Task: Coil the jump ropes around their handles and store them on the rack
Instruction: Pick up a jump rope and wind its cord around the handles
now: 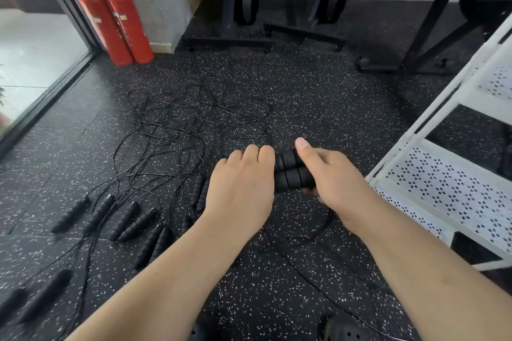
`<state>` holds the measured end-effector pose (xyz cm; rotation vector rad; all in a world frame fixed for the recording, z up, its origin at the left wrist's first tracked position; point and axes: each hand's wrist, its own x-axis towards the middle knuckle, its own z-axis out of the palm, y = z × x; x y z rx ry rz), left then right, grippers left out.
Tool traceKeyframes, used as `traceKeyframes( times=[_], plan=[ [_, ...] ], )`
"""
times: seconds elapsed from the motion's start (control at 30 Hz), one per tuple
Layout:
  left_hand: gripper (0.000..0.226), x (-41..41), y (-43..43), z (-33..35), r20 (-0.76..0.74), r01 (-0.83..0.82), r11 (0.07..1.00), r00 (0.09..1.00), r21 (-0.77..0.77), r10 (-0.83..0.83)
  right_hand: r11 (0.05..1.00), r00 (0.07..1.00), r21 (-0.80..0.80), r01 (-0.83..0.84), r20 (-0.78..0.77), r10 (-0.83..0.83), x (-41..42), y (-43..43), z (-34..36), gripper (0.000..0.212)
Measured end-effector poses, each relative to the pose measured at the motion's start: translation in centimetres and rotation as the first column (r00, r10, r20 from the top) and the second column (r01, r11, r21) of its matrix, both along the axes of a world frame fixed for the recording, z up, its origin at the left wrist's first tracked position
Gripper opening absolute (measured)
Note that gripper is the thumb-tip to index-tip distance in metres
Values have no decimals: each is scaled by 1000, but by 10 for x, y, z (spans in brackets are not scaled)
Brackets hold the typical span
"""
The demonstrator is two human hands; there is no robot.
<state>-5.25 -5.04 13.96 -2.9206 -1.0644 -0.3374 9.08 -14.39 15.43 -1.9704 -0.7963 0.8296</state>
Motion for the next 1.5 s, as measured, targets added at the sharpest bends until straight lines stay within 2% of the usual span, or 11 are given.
traceKeyframes(
  times=[0.17,0.27,0.4,0.5,0.73,0.9,1.1,1.27,1.33,1.43,1.5],
  plan=[
    [39,-4,3,3,-27,-42,992,999,-121,39,1000,996,-22,-21,-92,19,1,-4,10,68],
    [33,-9,14,4,-39,-111,979,994,-171,106,981,979,-84,-175,-119,164,2,-7,8,75],
    [30,-17,25,1,-98,-185,965,981,-187,169,906,903,-189,-380,139,407,6,-11,2,55],
    [28,-23,30,-3,-153,-214,960,970,-183,187,833,728,-334,-441,410,550,15,-17,5,23],
    [32,-23,16,-14,-290,-101,975,956,-199,39,904,663,-101,-416,646,378,18,-21,22,11],
    [34,-15,0,-14,-277,124,965,943,-229,-187,934,851,54,-353,432,297,29,-17,19,6],
    [37,-18,1,3,-157,354,908,907,-223,-391,921,901,87,-379,261,346,37,-16,16,5],
    [37,-20,4,14,-35,385,901,916,-198,-399,935,948,171,-312,-3,317,40,-17,12,22],
    [39,-21,5,16,17,373,907,926,-198,-377,955,942,157,-251,-185,279,37,-15,10,26],
    [38,-22,7,18,114,317,924,947,-213,-299,975,848,162,-150,-485,211,26,-9,3,27],
    [36,-22,9,18,154,255,937,963,-239,-223,988,808,152,-29,-578,113,16,-2,-8,22]
  ],
)
